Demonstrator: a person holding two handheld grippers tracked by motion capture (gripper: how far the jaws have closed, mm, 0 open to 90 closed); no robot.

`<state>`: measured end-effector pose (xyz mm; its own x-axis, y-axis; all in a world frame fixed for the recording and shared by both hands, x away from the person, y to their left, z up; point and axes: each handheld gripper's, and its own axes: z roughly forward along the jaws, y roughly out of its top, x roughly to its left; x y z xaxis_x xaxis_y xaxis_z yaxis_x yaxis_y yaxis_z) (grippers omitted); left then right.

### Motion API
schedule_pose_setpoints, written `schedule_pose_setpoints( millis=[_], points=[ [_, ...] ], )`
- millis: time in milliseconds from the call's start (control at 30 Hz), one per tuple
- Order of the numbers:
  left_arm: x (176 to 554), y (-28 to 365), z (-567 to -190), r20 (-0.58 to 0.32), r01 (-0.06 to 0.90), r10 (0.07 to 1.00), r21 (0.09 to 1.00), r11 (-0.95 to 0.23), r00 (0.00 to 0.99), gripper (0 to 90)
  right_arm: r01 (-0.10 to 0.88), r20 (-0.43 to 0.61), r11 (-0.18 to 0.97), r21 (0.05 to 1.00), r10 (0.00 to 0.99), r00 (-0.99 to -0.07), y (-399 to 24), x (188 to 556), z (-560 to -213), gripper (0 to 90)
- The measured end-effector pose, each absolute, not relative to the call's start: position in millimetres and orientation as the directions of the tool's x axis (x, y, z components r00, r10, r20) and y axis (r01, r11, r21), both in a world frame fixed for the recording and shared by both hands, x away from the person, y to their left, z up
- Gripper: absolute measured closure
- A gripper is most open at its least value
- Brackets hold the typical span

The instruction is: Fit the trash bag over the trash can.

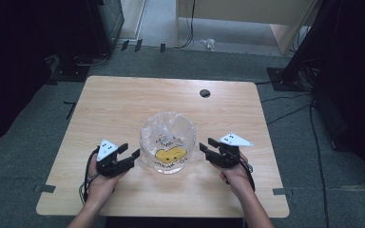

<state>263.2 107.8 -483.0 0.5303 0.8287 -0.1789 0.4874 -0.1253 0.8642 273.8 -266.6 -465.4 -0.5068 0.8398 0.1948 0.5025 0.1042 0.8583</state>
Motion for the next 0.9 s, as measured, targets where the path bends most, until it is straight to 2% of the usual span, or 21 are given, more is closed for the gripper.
schedule_pose_setpoints(
  millis=[100,267,367,533,600,667,733,767,800,833,900],
  points=[
    [256,105,-489,-0.179,0.489,0.813,0.860,-0.144,0.554,40.9,0.493,0.189,0.138,0.859,0.810,-0.556,-263,263,-472,52.5],
    [251,104,-494,-0.168,0.468,0.786,0.867,-0.169,0.595,38.9,0.475,0.202,0.175,0.863,0.741,-0.640,-256,255,-481,38.5],
    [251,101,-496,-0.161,0.461,0.761,0.865,-0.198,0.629,36.5,0.444,0.171,0.219,0.869,0.709,-0.685,-252,254,-485,32.0],
    [248,92,-500,-0.097,0.425,0.727,0.860,-0.283,0.679,32.5,0.419,0.121,0.269,0.867,0.702,-0.702,-243,255,-491,24.8],
    [252,90,-500,-0.088,0.422,0.732,0.860,-0.287,0.676,32.5,0.421,0.118,0.267,0.867,0.711,-0.693,-240,257,-493,30.2],
    [256,89,-501,-0.084,0.422,0.732,0.858,-0.292,0.676,38.8,0.411,0.105,0.272,0.870,0.712,-0.694,-237,257,-494,40.2],
    [258,89,-502,-0.107,0.425,0.706,0.857,-0.291,0.700,54.2,0.389,0.087,0.289,0.875,0.697,-0.712,-234,256,-495,55.9],
    [260,90,-503,-0.121,0.425,0.680,0.854,-0.300,0.723,70.6,0.379,0.075,0.302,0.875,0.689,-0.721,-233,255,-495,64.4],
    [261,91,-504,-0.131,0.427,0.664,0.851,-0.305,0.736,80.6,0.370,0.068,0.314,0.874,0.676,-0.734,-232,254,-496,70.7],
    [262,91,-505,-0.129,0.429,0.661,0.847,-0.315,0.739,87.5,0.363,0.061,0.324,0.873,0.667,-0.743,-231,252,-496,76.5],
    [265,92,-506,-0.145,0.456,0.668,0.831,-0.318,0.730,90.0,0.365,0.050,0.345,0.865,0.664,-0.746,-229,252,-496,86.6]
  ],
)
